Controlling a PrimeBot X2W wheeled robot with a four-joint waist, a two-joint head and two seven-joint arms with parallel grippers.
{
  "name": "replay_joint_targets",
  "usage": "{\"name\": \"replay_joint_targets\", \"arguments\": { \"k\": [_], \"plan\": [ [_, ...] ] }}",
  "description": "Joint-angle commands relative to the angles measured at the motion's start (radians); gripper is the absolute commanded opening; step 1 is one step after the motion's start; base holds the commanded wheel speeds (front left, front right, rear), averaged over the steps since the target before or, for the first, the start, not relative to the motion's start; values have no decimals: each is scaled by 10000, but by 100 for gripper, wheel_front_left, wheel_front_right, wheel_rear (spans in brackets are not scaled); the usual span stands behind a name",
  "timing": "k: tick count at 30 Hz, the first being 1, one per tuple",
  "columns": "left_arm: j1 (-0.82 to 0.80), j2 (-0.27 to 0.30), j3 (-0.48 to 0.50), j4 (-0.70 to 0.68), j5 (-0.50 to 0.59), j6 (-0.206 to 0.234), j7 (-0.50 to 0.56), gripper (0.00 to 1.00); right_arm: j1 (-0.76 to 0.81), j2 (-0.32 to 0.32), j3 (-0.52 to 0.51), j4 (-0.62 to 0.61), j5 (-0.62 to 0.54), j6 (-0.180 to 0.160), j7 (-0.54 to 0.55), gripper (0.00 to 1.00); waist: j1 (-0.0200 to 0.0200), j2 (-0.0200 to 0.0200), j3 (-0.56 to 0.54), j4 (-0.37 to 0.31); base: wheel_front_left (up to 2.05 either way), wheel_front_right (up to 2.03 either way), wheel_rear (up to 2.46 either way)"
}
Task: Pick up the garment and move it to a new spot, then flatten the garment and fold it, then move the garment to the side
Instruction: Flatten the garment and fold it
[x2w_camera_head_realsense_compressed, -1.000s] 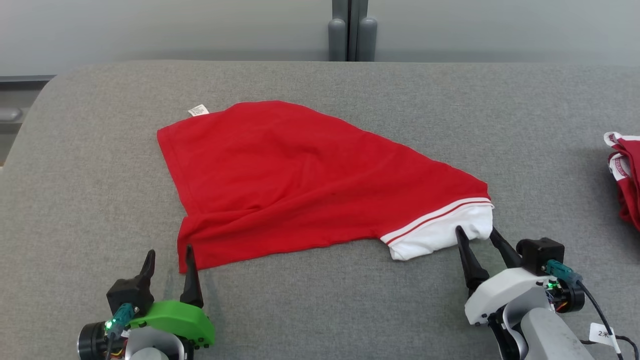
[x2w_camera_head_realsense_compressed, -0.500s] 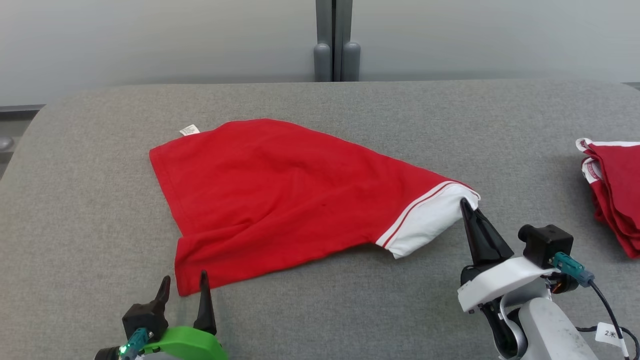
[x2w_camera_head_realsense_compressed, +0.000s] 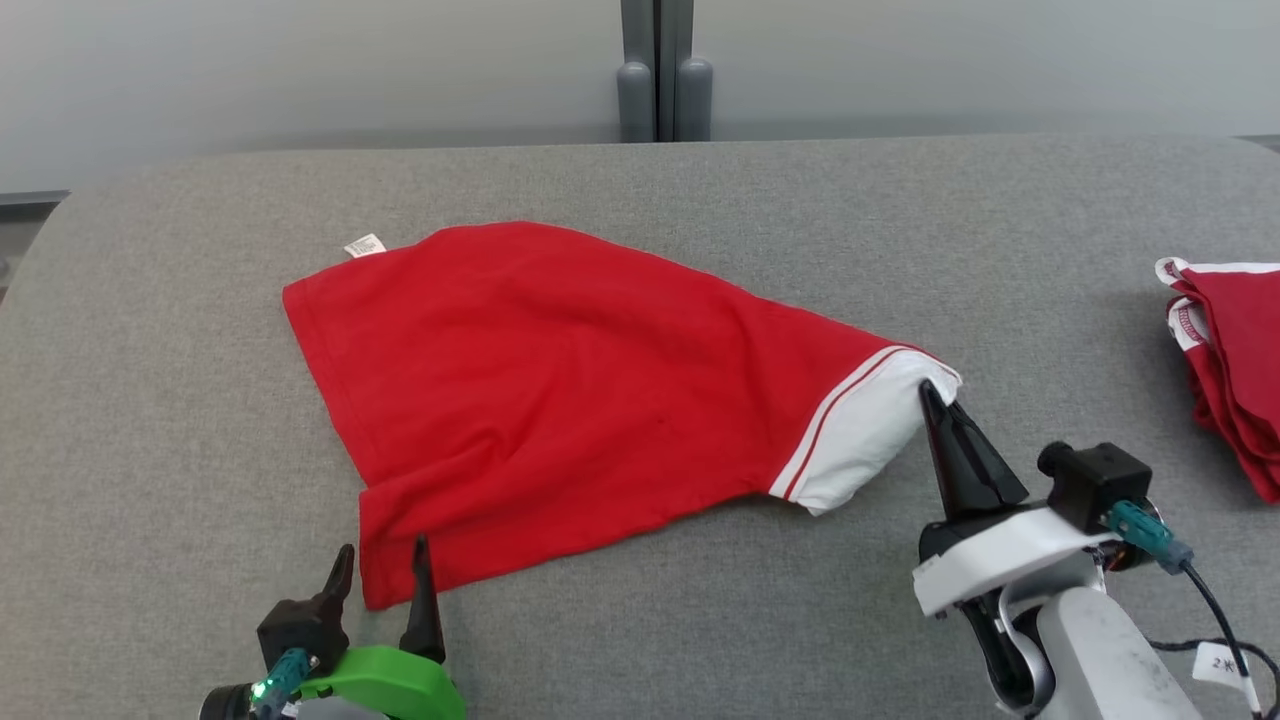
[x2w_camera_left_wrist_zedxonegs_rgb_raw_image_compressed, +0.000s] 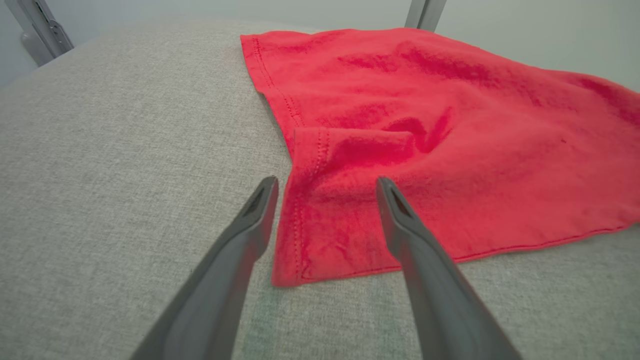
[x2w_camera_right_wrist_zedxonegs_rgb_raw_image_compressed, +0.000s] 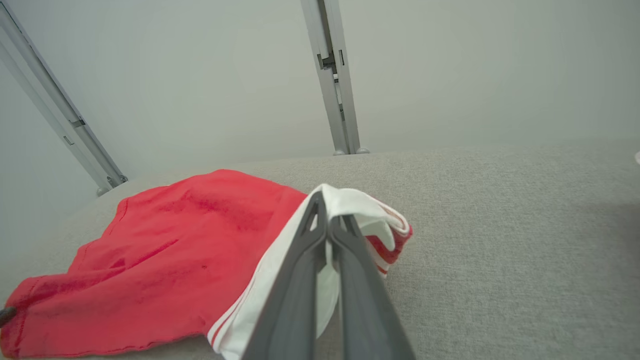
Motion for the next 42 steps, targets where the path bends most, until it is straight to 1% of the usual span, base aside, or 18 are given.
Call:
{"name": "replay_joint_targets", "arguments": {
  "k": [1, 3, 5, 8, 10, 11, 12, 13, 14, 18, 21, 29, 33, 36, 42],
  "plan": [
    [-251, 29, -46, -9, -11, -13, 2, 100, -370, -38, 71, 231, -239, -15, 3, 0, 0, -1, 210, 140, 0, 0, 0],
    [-358, 29, -152, 32, -21, -41, 2, 100, -841, -46, 111, 676, -479, -15, 3, 0, 0, -1, 380, 266, 0, 0, 0],
    [-489, 29, -300, 69, -39, -73, 1, 100, -1418, -41, 132, 1157, -703, -15, 3, 4, 0, -1, 554, 444, 0, 0, 0],
    [-713, 29, -509, 102, -87, -99, 1, 100, -2186, -46, 116, 2046, -1062, -15, 3, 4, 0, -1, 828, 740, 0, 0, 0],
    [-849, 27, -661, 122, -138, -96, 2, 100, -2715, -46, 51, 2673, -1354, -15, 1, 11, 0, -1, 1032, 953, 0, 0, 0],
    [-914, 27, -736, 137, -163, -98, 1, 100, -2976, -41, 12, 3029, -1457, -15, 3, 19, 0, -1, 1122, 1065, 0, 0, 0],
    [-962, 29, -803, 153, -175, -105, 1, 100, -3159, -43, -30, 3332, -1583, -15, 3, 32, 0, -1, 1186, 1151, 0, 0, 0],
    [-1019, 32, -866, 165, -195, -84, 2, 100, -3402, -41, -83, 3665, -1680, -15, 3, 62, 0, -1, 1259, 1244, 0, 0, 0],
    [-1086, 29, -932, 167, -228, -56, 2, 100, -3629, -51, -174, 3945, -1717, -15, 3, 100, 0, -1, 1327, 1330, 0, 0, 0],
    [-1169, 28, -1036, 189, -318, 7, 1, 100, -4166, -44, -387, 4569, -1940, -15, 3, 100, 0, -1, 1449, 1494, 0, 0, 0],
    [-1151, 27, -1022, 208, -295, 26, 1, 100, -4264, -43, -513, 4599, -1923, -15, 3, 100, 0, -1, 1432, 1505, 0, 0, 0],
    [-884, 28, -920, 41, -180, 62, 3, 100, -3207, -41, -864, 3638, -1590, -15, 3, 100, 0, -1, 1079, 1154, 0, 0, 0],
    [-775, 28, -939, -62, -126, 70, 3, 100, -2632, -41, -924, 3435, -1478, -15, 3, 100, 0, -1, 972, 1044, 0, 0, 0],
    [-771, 30, -961, -83, -107, 57, 3, 100, -2325, -40, -813, 3328, -1281, -15, 3, 100, 0, -1, 940, 1028, 0, 0, 0],
    [-674, 30, -962, -156, -81, 12, 3, 100, -1871, -55, -18, 2986, -575, -15, 3, 100, 0, -1, 990, 1097, 0, 0, 0]
  ]
}}
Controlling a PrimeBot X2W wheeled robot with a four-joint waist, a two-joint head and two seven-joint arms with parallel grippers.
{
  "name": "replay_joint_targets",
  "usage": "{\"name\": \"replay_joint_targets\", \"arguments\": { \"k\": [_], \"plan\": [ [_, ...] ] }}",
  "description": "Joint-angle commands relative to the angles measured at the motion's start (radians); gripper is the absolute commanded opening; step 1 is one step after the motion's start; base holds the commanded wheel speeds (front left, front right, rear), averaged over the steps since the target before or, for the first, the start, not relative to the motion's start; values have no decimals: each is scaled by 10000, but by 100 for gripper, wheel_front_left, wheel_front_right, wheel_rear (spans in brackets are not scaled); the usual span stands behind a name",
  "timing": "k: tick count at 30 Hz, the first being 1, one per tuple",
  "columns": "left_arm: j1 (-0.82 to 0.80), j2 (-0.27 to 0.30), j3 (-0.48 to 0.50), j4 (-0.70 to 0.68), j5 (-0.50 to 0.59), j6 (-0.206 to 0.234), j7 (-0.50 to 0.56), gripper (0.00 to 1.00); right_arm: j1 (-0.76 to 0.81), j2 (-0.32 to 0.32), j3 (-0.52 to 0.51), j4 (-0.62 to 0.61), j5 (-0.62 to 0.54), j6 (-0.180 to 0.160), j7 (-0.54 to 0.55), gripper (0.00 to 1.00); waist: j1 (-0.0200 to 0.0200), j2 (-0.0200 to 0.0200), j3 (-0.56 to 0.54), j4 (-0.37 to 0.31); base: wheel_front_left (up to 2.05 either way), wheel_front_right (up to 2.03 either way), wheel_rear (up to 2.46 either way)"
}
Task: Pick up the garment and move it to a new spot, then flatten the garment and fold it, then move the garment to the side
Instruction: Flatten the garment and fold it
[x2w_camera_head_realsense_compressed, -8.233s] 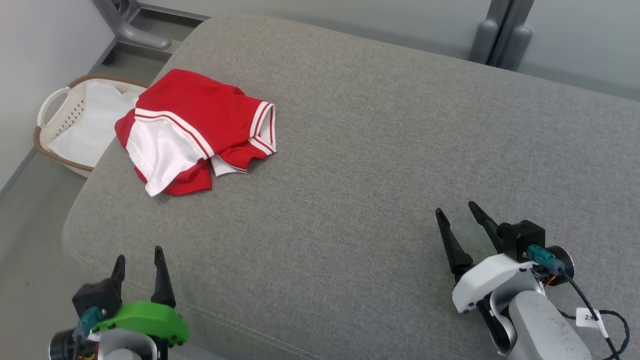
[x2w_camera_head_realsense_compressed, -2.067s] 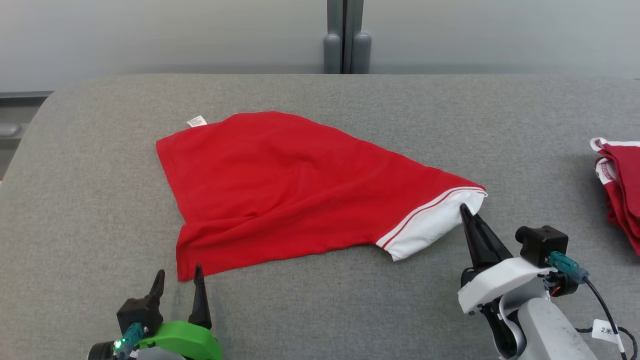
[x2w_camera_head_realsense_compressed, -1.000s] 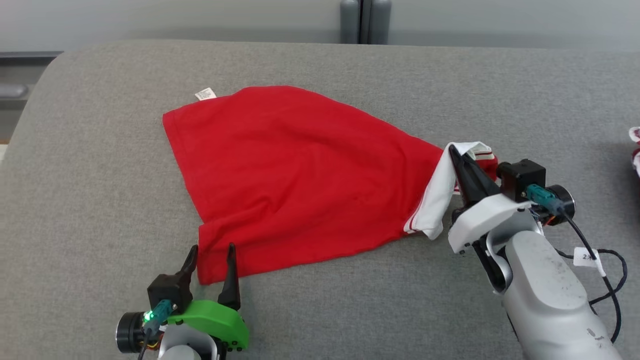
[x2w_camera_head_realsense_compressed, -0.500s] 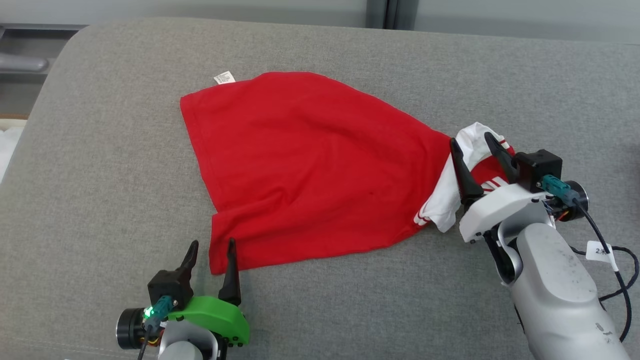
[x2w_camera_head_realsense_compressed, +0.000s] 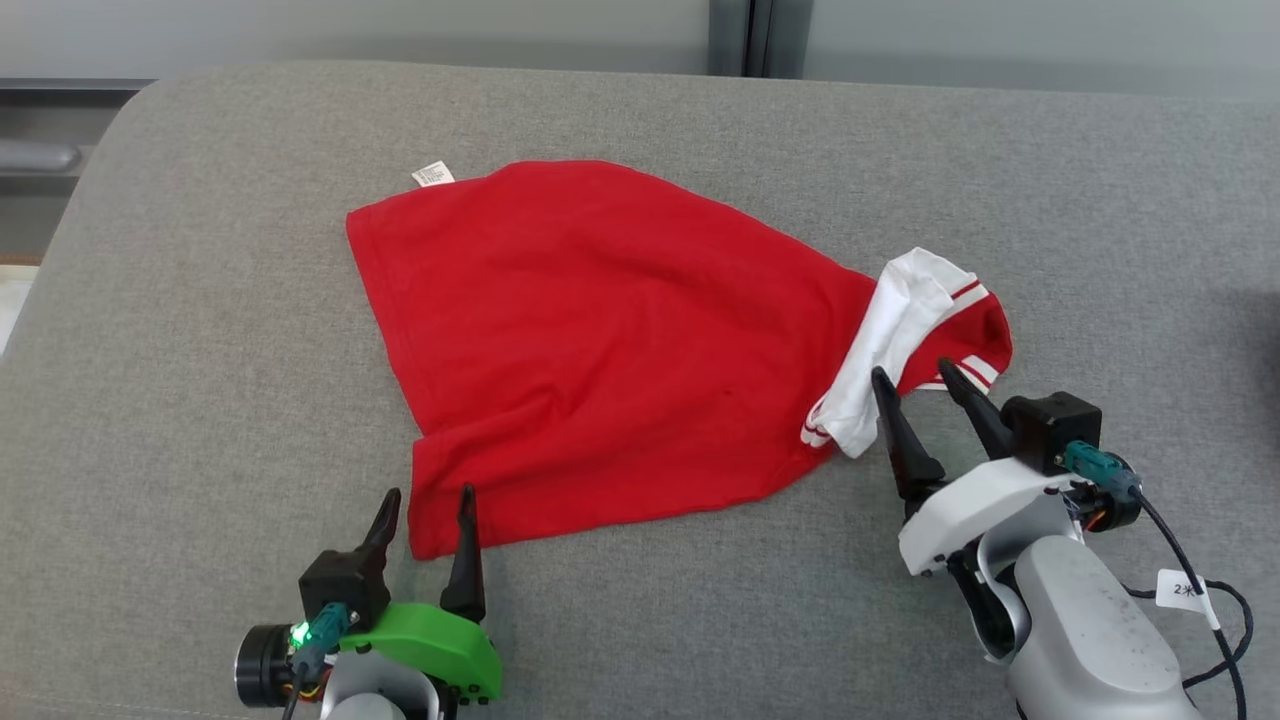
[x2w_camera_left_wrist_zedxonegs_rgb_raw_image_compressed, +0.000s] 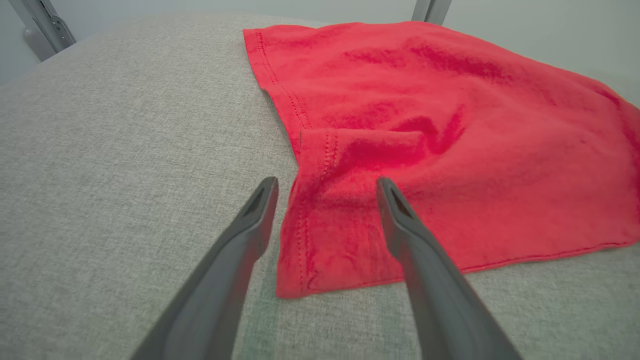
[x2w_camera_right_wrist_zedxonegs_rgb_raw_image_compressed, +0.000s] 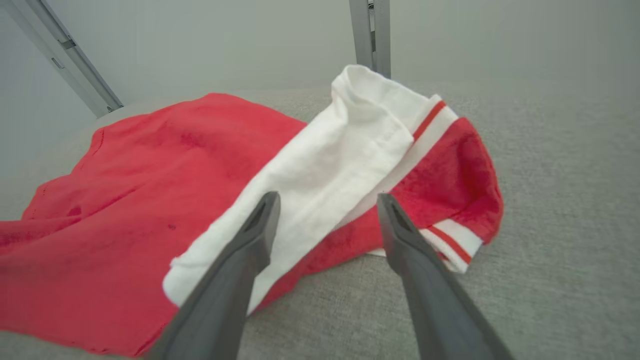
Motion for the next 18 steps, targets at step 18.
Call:
{"name": "replay_joint_targets", "arguments": {
  "k": [18],
  "plan": [
    [-175, 32, -87, 16, 20, -53, 3, 100, -626, -64, 109, 606, 292, -15, 3, 100, 0, -1, 386, 508, 0, 0, 0]
  ]
}}
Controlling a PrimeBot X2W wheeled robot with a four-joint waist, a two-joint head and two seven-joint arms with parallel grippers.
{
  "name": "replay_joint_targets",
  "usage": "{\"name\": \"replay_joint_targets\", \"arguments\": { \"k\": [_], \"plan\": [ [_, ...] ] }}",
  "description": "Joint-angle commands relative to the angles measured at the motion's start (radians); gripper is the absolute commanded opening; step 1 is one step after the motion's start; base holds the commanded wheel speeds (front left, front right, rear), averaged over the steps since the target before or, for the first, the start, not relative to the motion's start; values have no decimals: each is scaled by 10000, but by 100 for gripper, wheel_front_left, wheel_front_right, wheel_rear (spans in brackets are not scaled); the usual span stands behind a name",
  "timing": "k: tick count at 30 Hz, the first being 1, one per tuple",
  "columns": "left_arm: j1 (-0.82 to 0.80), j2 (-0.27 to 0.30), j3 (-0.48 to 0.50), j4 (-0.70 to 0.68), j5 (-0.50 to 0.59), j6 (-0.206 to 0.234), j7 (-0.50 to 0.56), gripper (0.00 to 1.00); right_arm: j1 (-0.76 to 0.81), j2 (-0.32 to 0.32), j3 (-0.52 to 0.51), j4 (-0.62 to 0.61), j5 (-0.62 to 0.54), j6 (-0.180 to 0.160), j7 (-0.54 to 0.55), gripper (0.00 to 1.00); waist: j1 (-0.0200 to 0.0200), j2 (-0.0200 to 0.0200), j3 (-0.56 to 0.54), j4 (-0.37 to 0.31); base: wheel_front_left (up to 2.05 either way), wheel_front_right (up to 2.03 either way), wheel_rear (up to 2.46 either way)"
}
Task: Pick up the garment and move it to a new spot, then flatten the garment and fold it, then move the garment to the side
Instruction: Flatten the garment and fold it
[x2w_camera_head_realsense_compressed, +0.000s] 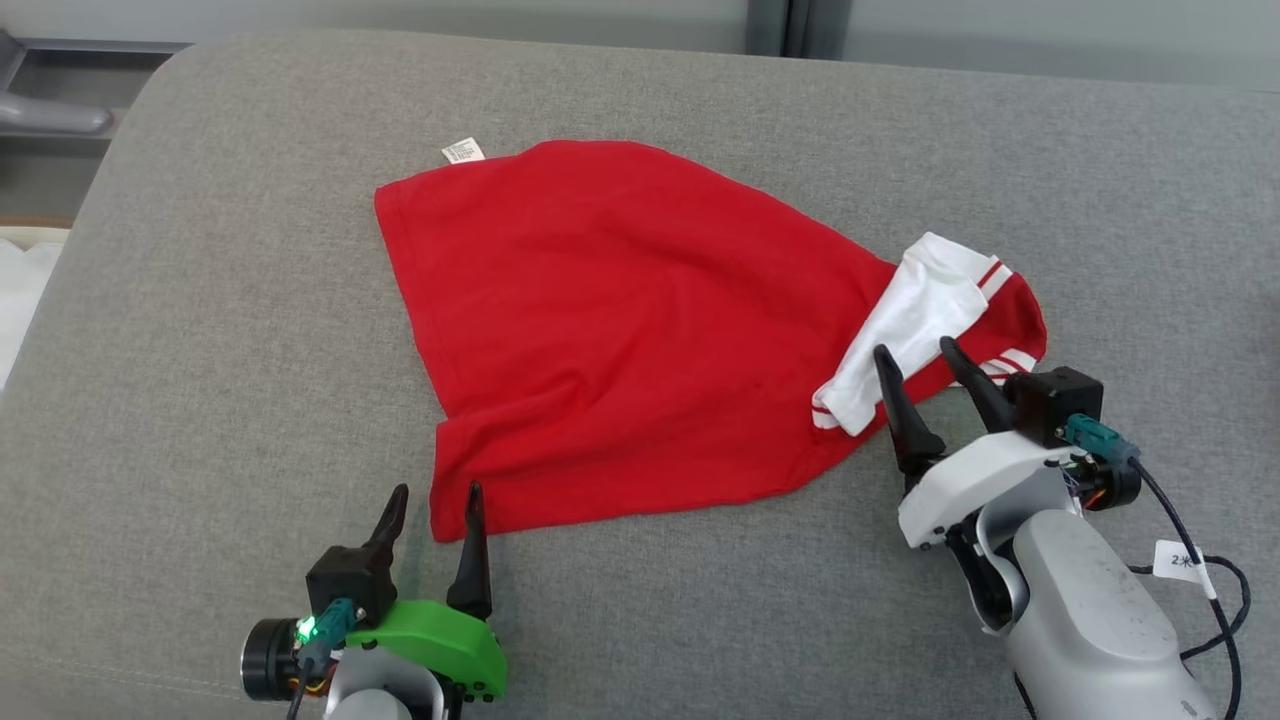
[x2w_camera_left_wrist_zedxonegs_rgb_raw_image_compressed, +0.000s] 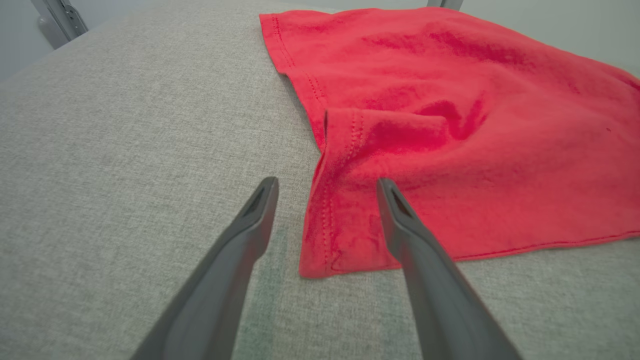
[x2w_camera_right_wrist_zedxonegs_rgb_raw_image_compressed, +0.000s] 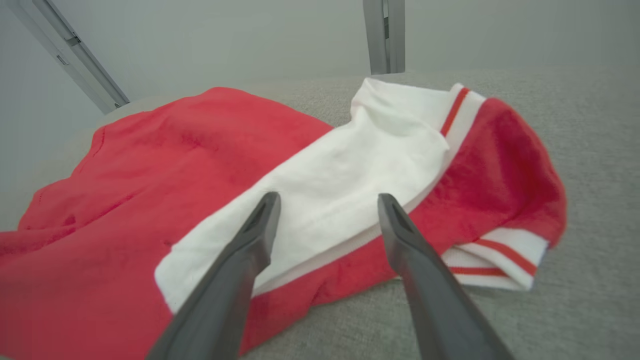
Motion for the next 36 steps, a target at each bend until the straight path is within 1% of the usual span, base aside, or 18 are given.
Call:
{"name": "replay_joint_targets", "arguments": {
  "k": [1, 3, 7, 12, 18, 23, 24, 25, 26, 27, 30, 36],
  "plan": [
    [-127, 32, -3, 9, -31, -17, 3, 100, -155, -41, -73, 145, -210, -15, 3, 100, 0, 0, 99, 106, 0, 0, 0],
    [-114, 30, -46, 50, -77, -13, 1, 100, -340, -46, -178, 315, -460, -15, 3, 100, 0, 0, 156, 172, 0, 0, 0],
    [-171, 30, -130, 30, -196, 23, 3, 100, -679, -48, -707, 453, -1214, -15, 3, 100, 0, 0, 310, 287, 0, 0, 0],
    [-259, 30, -210, -24, -280, 32, 3, 100, -927, -46, -1419, 256, -2044, -15, 3, 100, 0, 0, 495, 397, 0, 0, 0],
    [-358, 30, -325, -61, -380, 62, 1, 100, -871, -41, -1808, -94, -2680, -15, 3, 100, 0, 0, 626, 459, 0, 0, 0],
    [-464, 30, -408, -22, -426, 76, 1, 100, -964, -42, -2252, 639, -2983, -15, 3, 100, 0, 0, 730, 471, 0, 0, 0],
    [-473, 30, -420, -21, -439, 82, 1, 100, -1051, -43, -2311, 838, -3039, -15, 3, 81, 0, 0, 757, 471, 0, 0, 0],
    [-477, 30, -434, -18, -448, 90, 1, 100, -1112, -46, -2372, 995, -3043, -15, 5, 39, 0, 0, 783, 474, 0, 0, 0],
    [-501, 30, -442, -10, -454, 97, 1, 100, -1153, -45, -2369, 1073, -3038, -15, 5, 22, 0, 0, 803, 477, 0, 0, 0],
    [-537, 30, -443, -2, -472, 106, 3, 100, -1193, -42, -2339, 1133, -3016, -15, 5, 0, 0, 0, 827, 478, 0, 0, 0],
    [-595, 30, -426, -5, -474, 124, 1, 100, -1291, -37, -2232, 993, -2838, -14, 5, 0, 0, 0, 840, 452, 0, 0, 0],
    [-451, 30, -315, 27, -345, 115, 1, 100, -1120, -46, -1935, 227, -2316, -14, 3, 0, 0, 0, 519, 226, 0, 0, 0]
  ]
}}
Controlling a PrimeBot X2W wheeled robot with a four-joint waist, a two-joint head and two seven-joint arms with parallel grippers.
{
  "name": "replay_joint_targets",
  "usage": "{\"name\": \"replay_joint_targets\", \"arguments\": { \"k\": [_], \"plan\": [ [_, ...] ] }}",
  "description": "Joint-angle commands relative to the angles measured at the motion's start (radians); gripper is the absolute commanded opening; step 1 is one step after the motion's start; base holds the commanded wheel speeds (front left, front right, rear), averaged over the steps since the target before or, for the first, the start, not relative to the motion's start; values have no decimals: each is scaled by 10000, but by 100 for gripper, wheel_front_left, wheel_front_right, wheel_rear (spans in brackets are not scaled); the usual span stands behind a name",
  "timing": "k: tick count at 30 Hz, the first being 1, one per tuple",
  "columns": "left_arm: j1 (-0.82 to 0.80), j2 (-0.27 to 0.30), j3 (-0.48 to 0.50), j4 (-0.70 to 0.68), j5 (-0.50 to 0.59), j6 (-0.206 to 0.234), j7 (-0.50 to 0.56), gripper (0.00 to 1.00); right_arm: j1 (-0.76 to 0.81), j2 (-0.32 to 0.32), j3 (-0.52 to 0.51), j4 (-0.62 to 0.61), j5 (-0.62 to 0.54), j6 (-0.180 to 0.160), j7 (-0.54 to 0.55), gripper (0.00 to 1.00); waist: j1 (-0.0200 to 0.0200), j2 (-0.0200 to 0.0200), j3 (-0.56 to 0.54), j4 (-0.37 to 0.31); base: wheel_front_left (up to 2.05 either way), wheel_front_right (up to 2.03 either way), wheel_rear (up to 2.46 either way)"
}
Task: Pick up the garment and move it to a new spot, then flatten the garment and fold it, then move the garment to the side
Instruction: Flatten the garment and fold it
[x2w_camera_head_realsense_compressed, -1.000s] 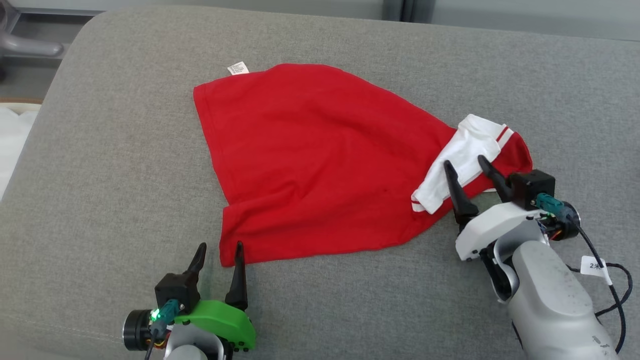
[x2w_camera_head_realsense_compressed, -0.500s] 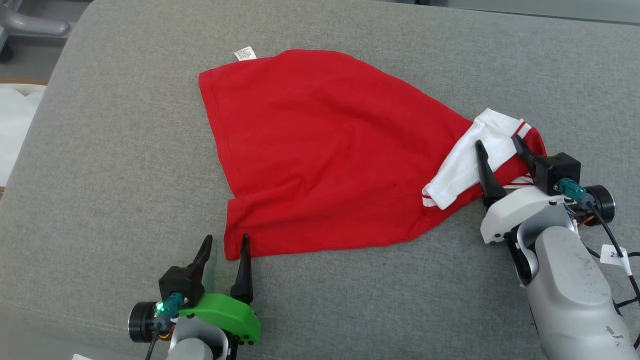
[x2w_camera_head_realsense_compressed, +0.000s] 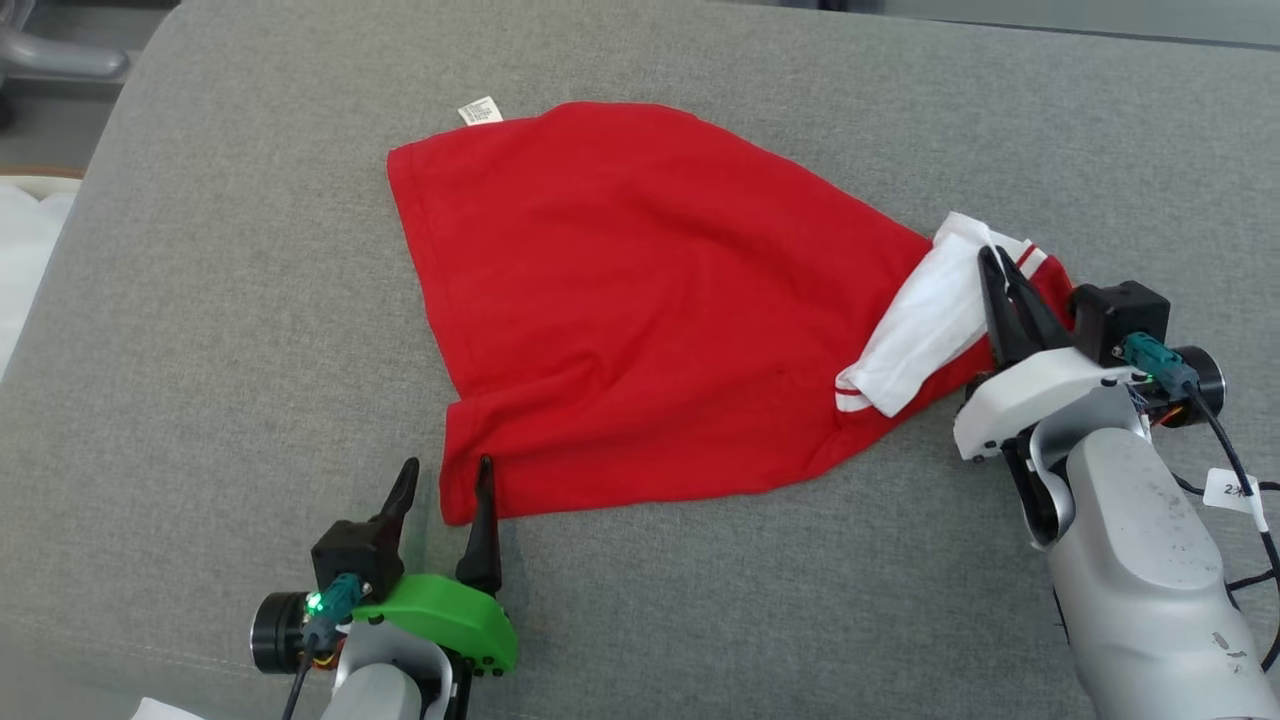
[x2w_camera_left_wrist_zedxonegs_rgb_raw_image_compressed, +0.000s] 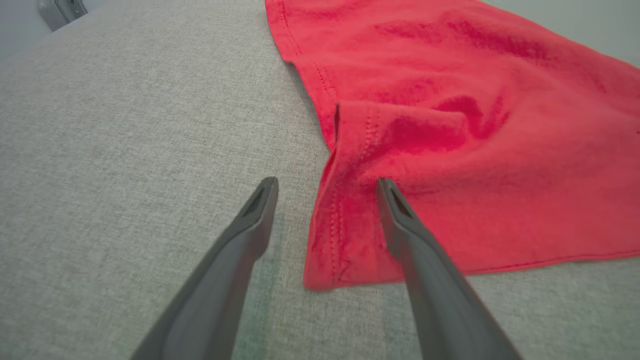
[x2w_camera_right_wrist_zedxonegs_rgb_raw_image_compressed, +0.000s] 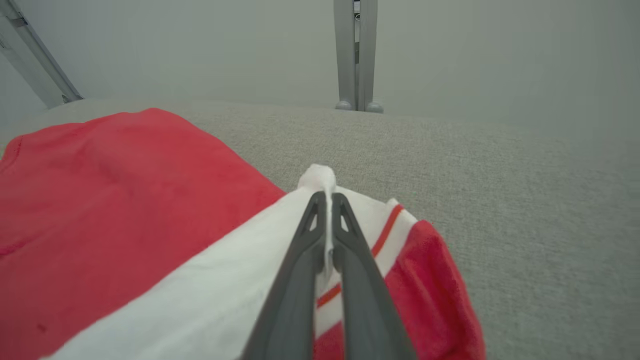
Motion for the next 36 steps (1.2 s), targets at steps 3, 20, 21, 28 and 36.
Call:
{"name": "replay_joint_targets", "arguments": {
  "k": [3, 20, 21, 28, 36],
  "plan": [
    [152, 30, 185, 29, 206, -7, 1, 100, 214, -48, 260, -615, 505, -12, 2, 0, 0, 0, -445, -390, 0, 0, 0],
    [1158, 33, 901, 328, 718, -28, 3, 100, 3300, -49, 202, -1940, 2401, -14, 2, 100, 0, 0, -2208, -2279, 0, 0, 0],
    [1178, 30, 930, 342, 759, -18, 3, 100, 3394, -47, 109, -2023, 2137, -12, 2, 100, 0, 0, -2245, -2322, 0, 0, 0],
    [1359, 33, 1218, 226, 1354, 250, 2, 100, 3932, -44, -418, -3307, 352, -12, 2, 100, 0, 0, -2492, -2331, 0, 0, 0],
    [1702, 33, 1759, -333, 2232, 463, 2, 100, 4293, -44, -35, -3973, -21, -12, 2, 100, 0, 0, -2767, -2168, 0, 0, 0]
  ]
}}
